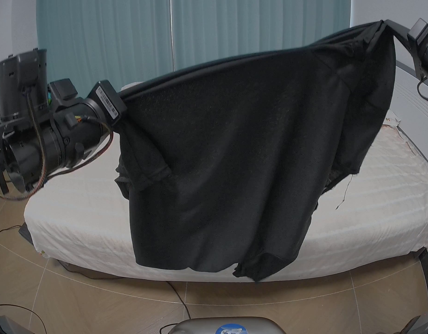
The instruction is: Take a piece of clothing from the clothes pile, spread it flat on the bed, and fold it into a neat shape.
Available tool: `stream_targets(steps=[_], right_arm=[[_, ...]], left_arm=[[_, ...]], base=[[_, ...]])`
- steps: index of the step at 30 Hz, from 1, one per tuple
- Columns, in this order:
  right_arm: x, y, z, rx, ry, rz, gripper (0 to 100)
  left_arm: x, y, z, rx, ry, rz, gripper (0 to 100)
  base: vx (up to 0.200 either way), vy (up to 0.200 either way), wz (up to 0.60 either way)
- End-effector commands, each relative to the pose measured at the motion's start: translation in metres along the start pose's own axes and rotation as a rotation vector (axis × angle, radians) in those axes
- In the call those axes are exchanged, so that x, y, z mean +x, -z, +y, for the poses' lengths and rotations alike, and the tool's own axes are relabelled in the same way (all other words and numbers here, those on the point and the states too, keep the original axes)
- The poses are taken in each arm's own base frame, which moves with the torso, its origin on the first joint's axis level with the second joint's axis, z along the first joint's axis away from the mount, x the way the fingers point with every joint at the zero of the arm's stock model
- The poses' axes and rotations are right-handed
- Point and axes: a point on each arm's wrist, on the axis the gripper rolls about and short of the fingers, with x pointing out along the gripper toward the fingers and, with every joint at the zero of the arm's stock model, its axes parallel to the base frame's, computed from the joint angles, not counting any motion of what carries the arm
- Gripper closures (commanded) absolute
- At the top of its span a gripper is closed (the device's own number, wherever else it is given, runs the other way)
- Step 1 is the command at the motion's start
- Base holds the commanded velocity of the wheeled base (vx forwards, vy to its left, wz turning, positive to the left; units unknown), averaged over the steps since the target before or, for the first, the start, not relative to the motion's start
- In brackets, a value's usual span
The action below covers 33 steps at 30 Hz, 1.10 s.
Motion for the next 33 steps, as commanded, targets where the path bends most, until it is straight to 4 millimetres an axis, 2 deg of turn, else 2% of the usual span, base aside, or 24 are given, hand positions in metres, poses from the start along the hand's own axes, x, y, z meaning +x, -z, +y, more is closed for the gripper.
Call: stream_targets(steps=[1, 2, 3, 5, 11, 17, 18, 23, 24, 25, 28, 30, 33], right_arm=[[0.031, -0.013, -0.012, -0.037, 0.088, 0.0, 100], [0.041, -0.003, -0.02, -0.037, 0.106, 0.026, 100], [0.042, -0.001, -0.021, -0.037, 0.11, 0.029, 100], [0.056, 0.008, -0.033, -0.045, 0.135, 0.038, 100], [0.087, 0.01, -0.049, -0.064, 0.184, -0.045, 100], [0.098, 0.028, -0.062, -0.065, 0.211, -0.005, 100], [0.102, 0.037, -0.067, -0.063, 0.222, 0.015, 100], [0.114, 0.056, -0.08, -0.061, 0.265, 0.025, 100], [0.114, 0.056, -0.08, -0.061, 0.265, 0.025, 100], [0.12, 0.063, -0.086, -0.063, 0.271, 0.007, 100], [0.124, 0.072, -0.093, -0.068, 0.272, -0.007, 100], [0.127, 0.082, -0.099, -0.07, 0.283, -0.006, 100], [0.13, 0.09, -0.106, -0.069, 0.298, 0.011, 100]], left_arm=[[0.007, -0.023, -0.016, -0.026, -0.019, -0.009, 100], [0.021, -0.018, -0.014, -0.037, -0.039, 0.009, 100], [0.023, -0.017, -0.014, -0.037, -0.042, 0.01, 100], [0.039, -0.009, -0.009, -0.031, -0.071, 0.036, 100], [0.067, 0.012, 0.002, -0.012, -0.123, 0.092, 100], [0.095, 0.026, 0.011, -0.002, -0.165, 0.123, 100], [0.1, 0.03, 0.013, -0.001, -0.172, 0.133, 100], [0.124, 0.045, 0.023, 0.001, -0.205, 0.163, 100], [0.124, 0.045, 0.023, 0.001, -0.205, 0.163, 100], [0.135, 0.048, 0.028, -0.012, -0.22, 0.159, 100], [0.147, 0.046, 0.033, -0.035, -0.232, 0.144, 100], [0.16, 0.05, 0.038, -0.054, -0.25, 0.137, 100], [0.167, 0.056, 0.042, -0.059, -0.261, 0.145, 100]], base=[[0.0, 0.0, 0.0], [0.0, 0.0, 0.0], [0.0, 0.0, 0.0], [0.1, 0.0, 0.0], [0.2, 0.0, 0.0], [0.2, 0.0, 0.0], [0.2, 0.0, 0.0], [0.2, 0.0, 0.0], [0.2, 0.0, 0.0], [0.2, 0.0, 0.0], [0.2, 0.0, 0.0], [0.0, 0.0, 0.0], [0.0, 0.0, 0.0]])
